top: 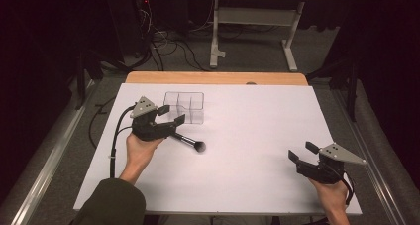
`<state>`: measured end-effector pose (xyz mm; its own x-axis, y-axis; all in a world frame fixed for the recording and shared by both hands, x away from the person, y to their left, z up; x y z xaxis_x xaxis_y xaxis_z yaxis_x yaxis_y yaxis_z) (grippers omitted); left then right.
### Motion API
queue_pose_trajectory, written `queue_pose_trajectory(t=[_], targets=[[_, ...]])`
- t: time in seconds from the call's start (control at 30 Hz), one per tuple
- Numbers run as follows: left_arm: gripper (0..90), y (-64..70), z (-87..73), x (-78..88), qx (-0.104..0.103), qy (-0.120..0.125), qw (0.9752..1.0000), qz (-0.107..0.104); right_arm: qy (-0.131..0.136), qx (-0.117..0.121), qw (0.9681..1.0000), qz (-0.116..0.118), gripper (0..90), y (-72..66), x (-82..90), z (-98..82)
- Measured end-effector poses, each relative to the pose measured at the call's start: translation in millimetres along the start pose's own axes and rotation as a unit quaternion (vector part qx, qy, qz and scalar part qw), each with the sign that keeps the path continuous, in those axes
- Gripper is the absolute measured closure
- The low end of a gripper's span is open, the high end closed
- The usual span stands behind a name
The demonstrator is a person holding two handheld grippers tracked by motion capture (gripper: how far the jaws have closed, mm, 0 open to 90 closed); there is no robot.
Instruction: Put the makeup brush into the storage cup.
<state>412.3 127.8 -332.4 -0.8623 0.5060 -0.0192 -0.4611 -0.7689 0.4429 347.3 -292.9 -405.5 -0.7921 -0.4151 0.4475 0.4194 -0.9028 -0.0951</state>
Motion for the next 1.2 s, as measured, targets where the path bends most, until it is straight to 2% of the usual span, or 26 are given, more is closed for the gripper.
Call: queue_pose_trajectory(t=[0.17,1.2], targets=[[31.3,2.4,-1.3,-4.4,-0.004,-0.005,1.0,-0.001,0.005,-0.003,1.0,0.002,30.1,-0.8,0.9,0.6],[31.3,16.0,-10.8,-36.1,-0.007,-0.023,0.9996,-0.011,-0.002,0.001,1.0,0.006,30.0,-1.7,-0.8,-0.1]])
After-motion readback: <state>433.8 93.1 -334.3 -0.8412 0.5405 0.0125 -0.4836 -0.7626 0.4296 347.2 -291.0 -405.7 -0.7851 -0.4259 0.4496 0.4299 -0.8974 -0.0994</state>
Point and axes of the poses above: each handheld gripper's, and its own axes: x roughly backward along the jaws, z roughly out of its top, y roughly to its right, the point moved 3 cm from there along -x, roughly forward along the jaws, and after that the axes turned 7 degrees about -x, right-handed, at the moved point
